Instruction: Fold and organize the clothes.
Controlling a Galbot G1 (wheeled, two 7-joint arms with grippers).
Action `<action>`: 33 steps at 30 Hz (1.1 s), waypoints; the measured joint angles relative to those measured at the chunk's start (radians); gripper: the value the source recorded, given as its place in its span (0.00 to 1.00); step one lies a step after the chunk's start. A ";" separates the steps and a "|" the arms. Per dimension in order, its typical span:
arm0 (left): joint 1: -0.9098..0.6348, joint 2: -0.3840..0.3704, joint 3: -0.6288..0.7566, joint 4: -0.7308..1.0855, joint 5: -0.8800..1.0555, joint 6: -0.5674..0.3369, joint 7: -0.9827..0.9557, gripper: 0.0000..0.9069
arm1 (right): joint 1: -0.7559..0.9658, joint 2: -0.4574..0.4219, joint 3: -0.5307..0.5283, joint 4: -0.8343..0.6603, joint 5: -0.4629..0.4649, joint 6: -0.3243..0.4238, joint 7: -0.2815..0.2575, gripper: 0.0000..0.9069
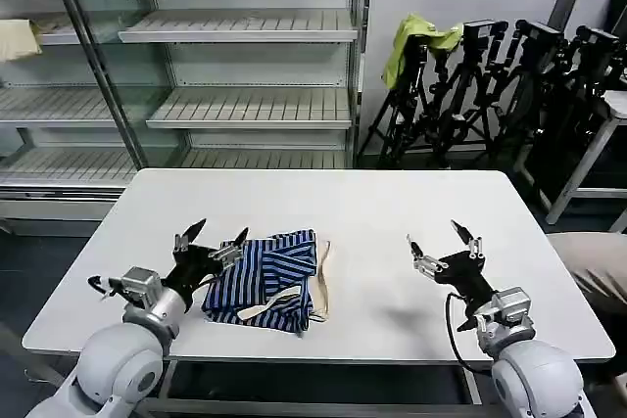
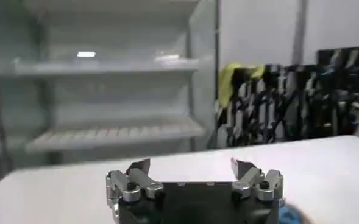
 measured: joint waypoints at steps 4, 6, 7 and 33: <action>0.020 -0.023 -0.010 0.011 -0.043 0.016 -0.018 1.00 | -0.008 -0.001 0.011 0.006 0.002 0.000 -0.001 1.00; 0.021 -0.041 -0.010 0.022 -0.057 0.022 -0.030 1.00 | -0.012 -0.004 0.016 0.007 0.005 0.001 -0.003 1.00; 0.020 -0.051 -0.010 0.028 -0.061 0.025 -0.037 1.00 | -0.014 -0.005 0.019 0.009 0.007 0.002 -0.003 1.00; -0.008 -0.119 0.010 0.215 -0.059 0.063 -0.016 0.00 | -0.048 -0.012 0.037 0.033 0.006 0.006 -0.004 1.00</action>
